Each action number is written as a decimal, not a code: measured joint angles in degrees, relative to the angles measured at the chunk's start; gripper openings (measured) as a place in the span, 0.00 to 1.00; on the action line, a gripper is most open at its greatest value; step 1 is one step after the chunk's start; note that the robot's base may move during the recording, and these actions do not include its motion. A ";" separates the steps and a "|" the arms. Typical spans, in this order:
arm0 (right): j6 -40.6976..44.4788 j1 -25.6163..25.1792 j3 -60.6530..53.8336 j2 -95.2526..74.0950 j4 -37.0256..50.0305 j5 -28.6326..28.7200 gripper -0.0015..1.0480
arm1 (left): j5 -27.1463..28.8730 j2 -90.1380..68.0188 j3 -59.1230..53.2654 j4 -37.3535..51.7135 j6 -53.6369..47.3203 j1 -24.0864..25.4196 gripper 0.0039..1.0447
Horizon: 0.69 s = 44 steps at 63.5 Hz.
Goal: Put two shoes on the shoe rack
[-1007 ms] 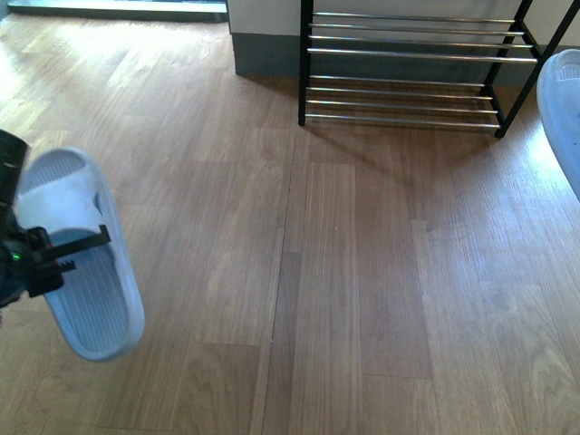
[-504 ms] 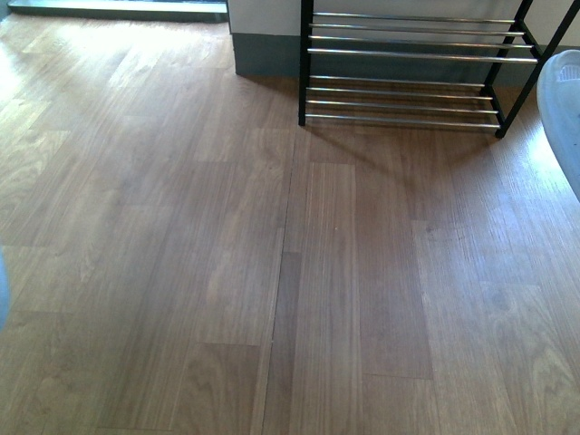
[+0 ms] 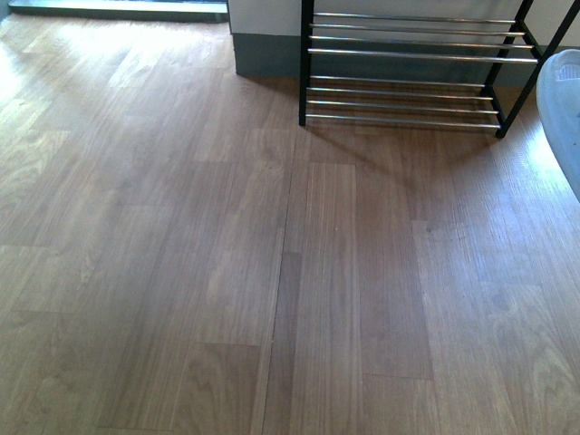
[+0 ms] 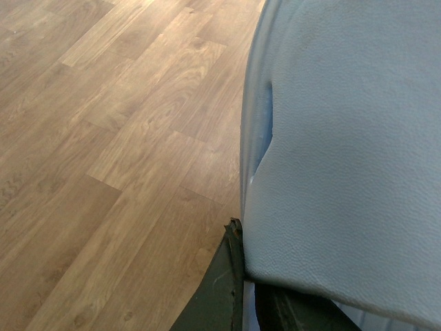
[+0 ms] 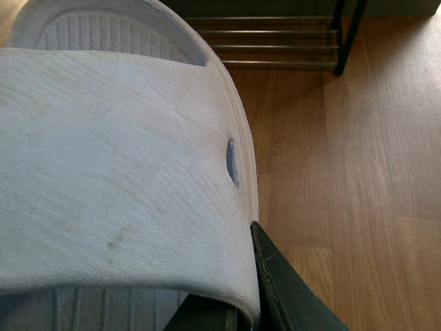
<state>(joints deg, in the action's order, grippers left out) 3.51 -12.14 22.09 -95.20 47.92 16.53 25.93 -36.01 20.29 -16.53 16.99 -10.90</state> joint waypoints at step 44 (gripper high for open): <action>-0.02 0.00 0.00 0.00 0.00 0.00 0.02 | 0.00 0.02 0.00 0.00 0.00 0.00 0.01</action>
<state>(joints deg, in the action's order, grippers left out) 3.49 -12.14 22.09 -95.20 47.92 16.53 25.93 -35.99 20.29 -16.53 16.99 -10.90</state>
